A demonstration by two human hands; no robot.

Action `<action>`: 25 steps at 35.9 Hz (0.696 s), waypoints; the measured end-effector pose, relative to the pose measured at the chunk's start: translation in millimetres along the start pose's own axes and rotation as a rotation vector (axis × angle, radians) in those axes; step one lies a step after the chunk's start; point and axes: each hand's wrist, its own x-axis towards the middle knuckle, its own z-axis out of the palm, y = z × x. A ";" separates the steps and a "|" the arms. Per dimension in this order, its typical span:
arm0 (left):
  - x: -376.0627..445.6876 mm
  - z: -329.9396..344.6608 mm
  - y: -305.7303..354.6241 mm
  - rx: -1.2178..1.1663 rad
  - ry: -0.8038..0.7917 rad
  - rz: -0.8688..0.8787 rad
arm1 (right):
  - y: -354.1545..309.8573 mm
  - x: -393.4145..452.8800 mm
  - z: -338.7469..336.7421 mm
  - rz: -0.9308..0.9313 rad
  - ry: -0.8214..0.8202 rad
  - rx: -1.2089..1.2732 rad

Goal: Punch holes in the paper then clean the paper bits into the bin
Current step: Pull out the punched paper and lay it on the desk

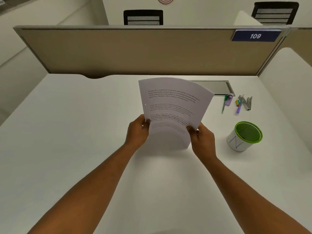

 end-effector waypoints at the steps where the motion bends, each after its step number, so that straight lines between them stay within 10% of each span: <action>1: 0.5 0.8 -2.1 0.011 0.001 -0.005 | 2.6 -0.7 0.5 0.017 -0.006 0.000; 25: 61.5 -48.5 -15.6 -0.132 0.170 -0.100 | -33.8 80.0 39.3 0.151 0.054 0.333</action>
